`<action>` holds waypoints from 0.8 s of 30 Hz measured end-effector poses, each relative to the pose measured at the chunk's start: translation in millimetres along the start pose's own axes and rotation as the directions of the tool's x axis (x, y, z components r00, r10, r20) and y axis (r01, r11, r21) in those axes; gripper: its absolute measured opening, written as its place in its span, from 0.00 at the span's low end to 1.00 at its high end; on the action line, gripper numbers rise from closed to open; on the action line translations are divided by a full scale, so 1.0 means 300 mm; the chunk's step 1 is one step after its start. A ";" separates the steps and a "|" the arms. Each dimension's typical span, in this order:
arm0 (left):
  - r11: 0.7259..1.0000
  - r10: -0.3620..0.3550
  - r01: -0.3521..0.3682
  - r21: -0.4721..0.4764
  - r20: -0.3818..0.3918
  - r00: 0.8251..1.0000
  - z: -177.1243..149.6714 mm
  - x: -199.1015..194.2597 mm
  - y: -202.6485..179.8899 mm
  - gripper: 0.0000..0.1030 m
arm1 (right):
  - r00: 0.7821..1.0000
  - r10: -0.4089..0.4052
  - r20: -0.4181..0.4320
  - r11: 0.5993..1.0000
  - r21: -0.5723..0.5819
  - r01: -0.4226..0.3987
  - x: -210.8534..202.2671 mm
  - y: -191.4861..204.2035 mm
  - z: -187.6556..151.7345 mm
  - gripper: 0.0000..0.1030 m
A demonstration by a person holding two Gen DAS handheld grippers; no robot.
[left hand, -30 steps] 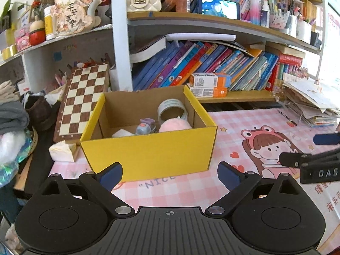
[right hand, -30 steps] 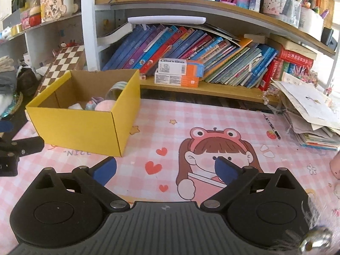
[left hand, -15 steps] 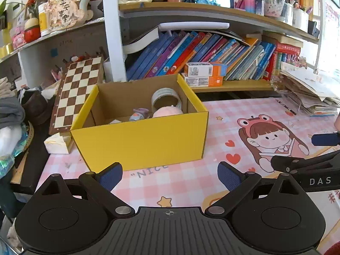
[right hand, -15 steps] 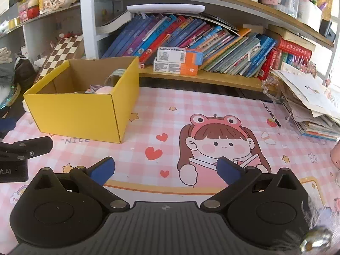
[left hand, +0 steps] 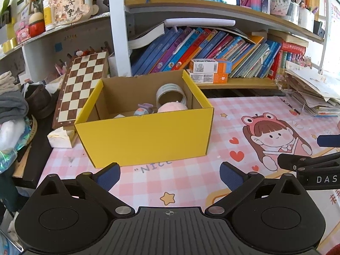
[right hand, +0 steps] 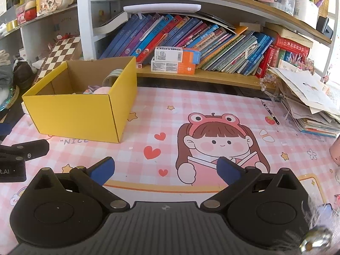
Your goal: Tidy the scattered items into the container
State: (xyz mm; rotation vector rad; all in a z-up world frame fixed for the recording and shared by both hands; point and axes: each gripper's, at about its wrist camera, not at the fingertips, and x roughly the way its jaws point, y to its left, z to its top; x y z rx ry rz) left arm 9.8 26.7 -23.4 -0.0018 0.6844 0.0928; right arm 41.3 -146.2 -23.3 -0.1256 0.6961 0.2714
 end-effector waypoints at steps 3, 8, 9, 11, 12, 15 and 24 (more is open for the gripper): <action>1.000 -0.004 0.004 -0.002 -0.001 1.000 -0.001 0.001 0.000 0.99 | 1.000 -0.002 0.001 1.000 0.000 0.002 -0.003 0.001 0.000 1.00; 1.000 -0.007 0.007 0.003 0.003 1.000 -0.002 -0.002 -0.003 0.99 | 1.000 -0.005 0.005 1.000 0.000 0.005 -0.007 -0.002 0.000 1.00; 1.000 -0.008 0.008 0.003 0.003 1.000 -0.002 -0.002 -0.002 1.00 | 1.000 -0.006 0.005 1.000 0.000 0.006 -0.007 -0.002 -0.001 1.00; 1.000 -0.009 0.009 0.003 0.001 1.000 -0.003 -0.002 -0.002 1.00 | 1.000 -0.006 0.004 1.000 -0.001 0.006 -0.008 -0.003 -0.002 1.00; 1.000 -0.009 0.009 0.003 -0.001 1.000 -0.003 -0.001 -0.003 1.00 | 1.000 -0.006 0.003 1.000 -0.001 0.006 -0.008 -0.002 -0.002 1.00; 1.000 -0.009 0.009 0.005 -0.003 1.000 -0.003 0.000 -0.004 1.00 | 1.000 -0.006 0.001 1.000 -0.003 0.006 -0.008 -0.001 -0.003 1.00; 1.000 -0.009 0.009 0.011 -0.006 1.000 -0.003 0.002 -0.009 1.00 | 1.000 -0.007 0.001 1.000 -0.001 0.007 -0.010 -0.005 -0.004 1.00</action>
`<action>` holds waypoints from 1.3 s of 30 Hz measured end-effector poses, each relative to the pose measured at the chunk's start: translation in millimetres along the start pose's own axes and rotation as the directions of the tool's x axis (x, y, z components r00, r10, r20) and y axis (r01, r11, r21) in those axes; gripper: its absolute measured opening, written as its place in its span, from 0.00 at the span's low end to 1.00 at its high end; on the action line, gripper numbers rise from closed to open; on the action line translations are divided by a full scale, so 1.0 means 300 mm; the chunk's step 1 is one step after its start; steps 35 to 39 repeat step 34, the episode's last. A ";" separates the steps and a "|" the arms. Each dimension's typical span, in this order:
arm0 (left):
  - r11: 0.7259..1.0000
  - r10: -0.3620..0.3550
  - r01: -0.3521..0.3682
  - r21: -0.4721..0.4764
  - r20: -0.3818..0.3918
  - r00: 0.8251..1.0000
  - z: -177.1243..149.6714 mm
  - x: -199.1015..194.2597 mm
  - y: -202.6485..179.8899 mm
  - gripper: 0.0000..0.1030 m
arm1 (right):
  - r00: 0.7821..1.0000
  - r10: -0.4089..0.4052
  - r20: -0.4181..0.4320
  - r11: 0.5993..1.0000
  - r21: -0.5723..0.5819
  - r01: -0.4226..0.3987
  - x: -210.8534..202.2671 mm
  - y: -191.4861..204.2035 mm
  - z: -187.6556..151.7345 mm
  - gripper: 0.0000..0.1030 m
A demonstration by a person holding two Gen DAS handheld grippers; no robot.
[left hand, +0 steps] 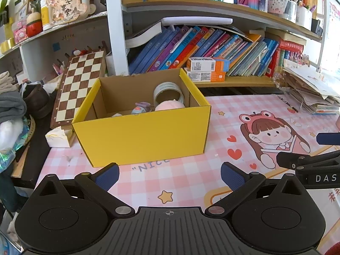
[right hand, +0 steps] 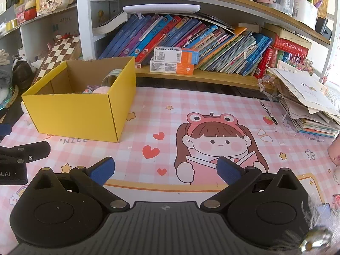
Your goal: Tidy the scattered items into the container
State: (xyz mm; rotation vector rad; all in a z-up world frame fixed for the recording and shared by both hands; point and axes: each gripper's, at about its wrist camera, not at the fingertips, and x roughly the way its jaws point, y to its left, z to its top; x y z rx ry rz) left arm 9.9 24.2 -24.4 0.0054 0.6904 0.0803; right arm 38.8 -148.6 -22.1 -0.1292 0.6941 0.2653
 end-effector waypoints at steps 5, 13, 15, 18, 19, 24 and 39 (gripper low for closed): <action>1.000 0.000 0.000 0.003 0.000 1.000 0.001 0.000 -0.001 1.00 | 1.000 -0.005 0.000 1.000 0.005 0.005 -0.001 0.012 -0.002 1.00; 1.000 -0.002 0.002 0.009 0.000 1.000 0.001 0.002 -0.002 1.00 | 1.000 -0.002 -0.004 1.000 0.002 0.002 0.005 0.009 -0.002 1.00; 1.000 -0.002 0.003 0.010 -0.001 1.000 0.001 0.003 -0.003 1.00 | 1.000 -0.001 -0.005 1.000 0.001 0.001 0.007 0.008 -0.002 1.00; 1.000 -0.002 0.002 0.013 -0.003 1.000 0.000 0.004 -0.006 1.00 | 1.000 -0.001 -0.008 1.000 0.001 0.001 0.008 0.008 -0.003 1.00; 1.000 -0.001 0.001 0.014 -0.004 1.000 -0.001 0.004 -0.007 1.00 | 1.000 -0.001 -0.008 1.000 0.001 0.001 0.009 0.007 -0.002 1.00; 1.000 -0.003 0.003 0.016 -0.002 1.000 -0.001 0.005 -0.010 1.00 | 1.000 0.000 -0.012 1.000 -0.001 0.000 0.011 0.007 -0.002 1.00; 1.000 -0.005 0.005 0.002 0.030 1.000 -0.007 -0.004 -0.003 1.00 | 1.000 0.002 -0.020 1.000 -0.001 -0.002 0.018 0.006 0.000 1.00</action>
